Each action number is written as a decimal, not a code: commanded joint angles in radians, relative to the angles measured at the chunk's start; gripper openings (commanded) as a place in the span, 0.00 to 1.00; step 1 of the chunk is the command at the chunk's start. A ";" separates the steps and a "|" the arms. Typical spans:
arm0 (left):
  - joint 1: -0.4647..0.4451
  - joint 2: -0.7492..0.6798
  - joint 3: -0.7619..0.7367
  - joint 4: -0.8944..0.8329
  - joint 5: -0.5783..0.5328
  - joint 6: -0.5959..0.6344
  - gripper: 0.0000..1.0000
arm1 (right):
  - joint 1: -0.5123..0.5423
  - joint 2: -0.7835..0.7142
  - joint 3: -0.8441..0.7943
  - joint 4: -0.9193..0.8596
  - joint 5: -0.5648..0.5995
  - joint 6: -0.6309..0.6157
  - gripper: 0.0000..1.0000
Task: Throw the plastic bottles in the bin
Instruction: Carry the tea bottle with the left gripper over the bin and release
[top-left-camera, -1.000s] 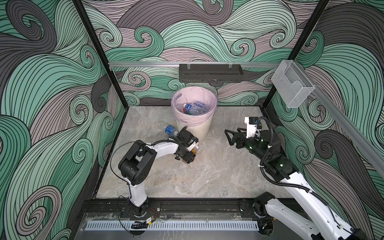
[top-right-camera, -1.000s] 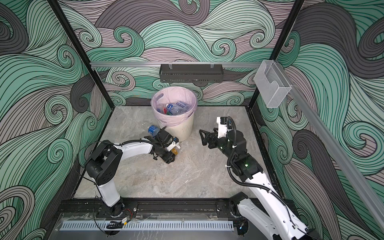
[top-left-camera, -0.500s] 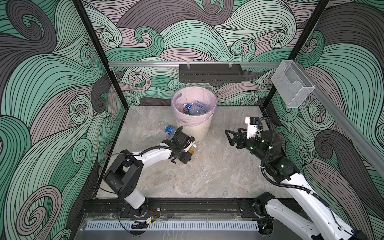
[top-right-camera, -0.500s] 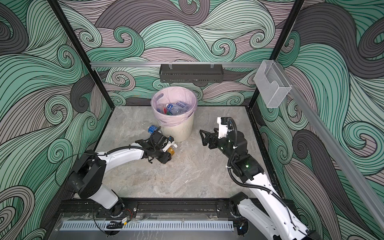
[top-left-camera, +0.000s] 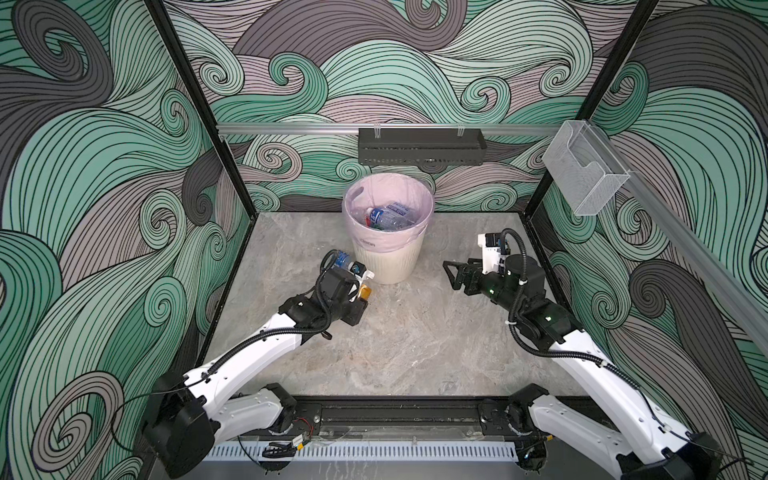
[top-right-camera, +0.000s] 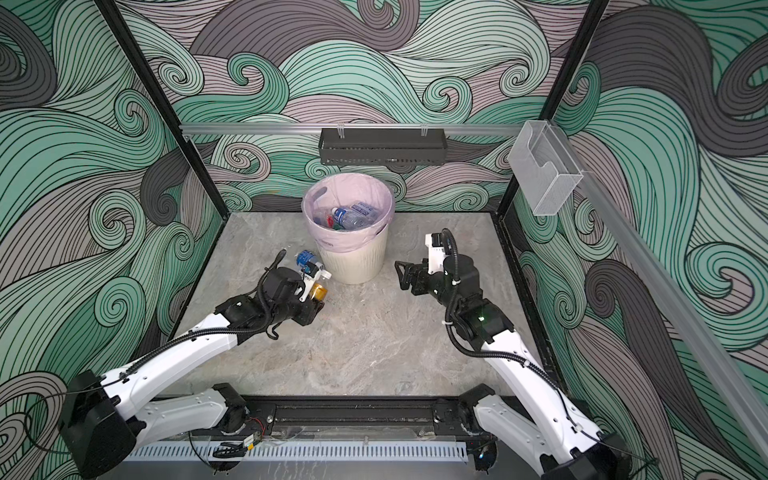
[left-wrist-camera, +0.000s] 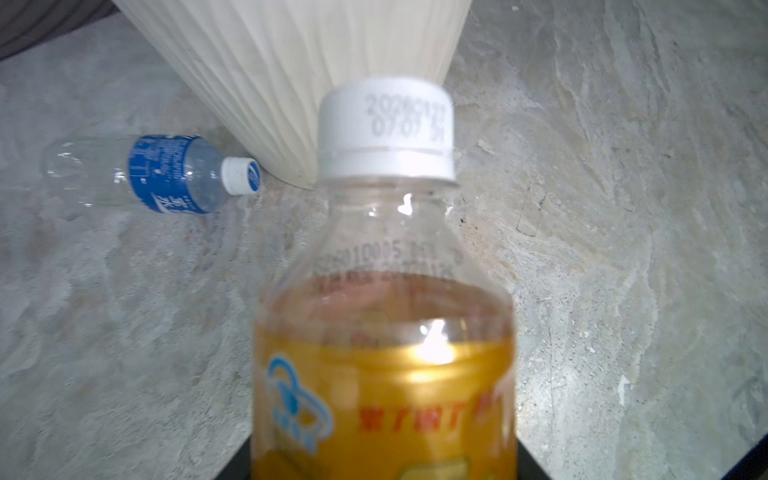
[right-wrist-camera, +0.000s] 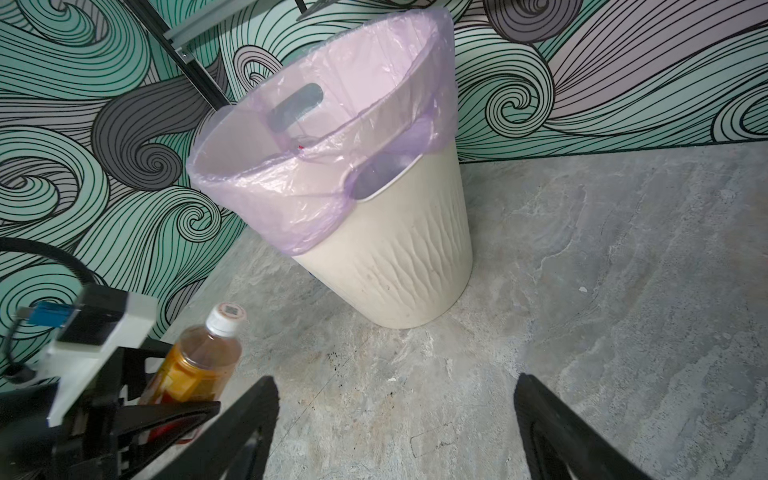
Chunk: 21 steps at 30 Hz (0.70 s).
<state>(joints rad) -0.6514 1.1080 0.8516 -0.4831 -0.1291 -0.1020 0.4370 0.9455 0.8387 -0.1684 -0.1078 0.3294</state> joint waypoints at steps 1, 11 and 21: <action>-0.005 -0.052 0.043 -0.074 -0.096 -0.036 0.59 | -0.007 0.018 0.001 0.040 -0.015 -0.003 0.89; -0.005 -0.192 0.146 -0.095 -0.128 -0.061 0.56 | -0.006 0.083 0.046 0.033 -0.026 -0.030 0.88; 0.055 0.318 0.900 -0.189 -0.038 0.049 0.59 | -0.005 0.080 0.051 0.041 -0.042 0.008 0.87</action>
<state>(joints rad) -0.6266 1.2659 1.5421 -0.6170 -0.2119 -0.0837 0.4370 1.0344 0.8536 -0.1436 -0.1337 0.3233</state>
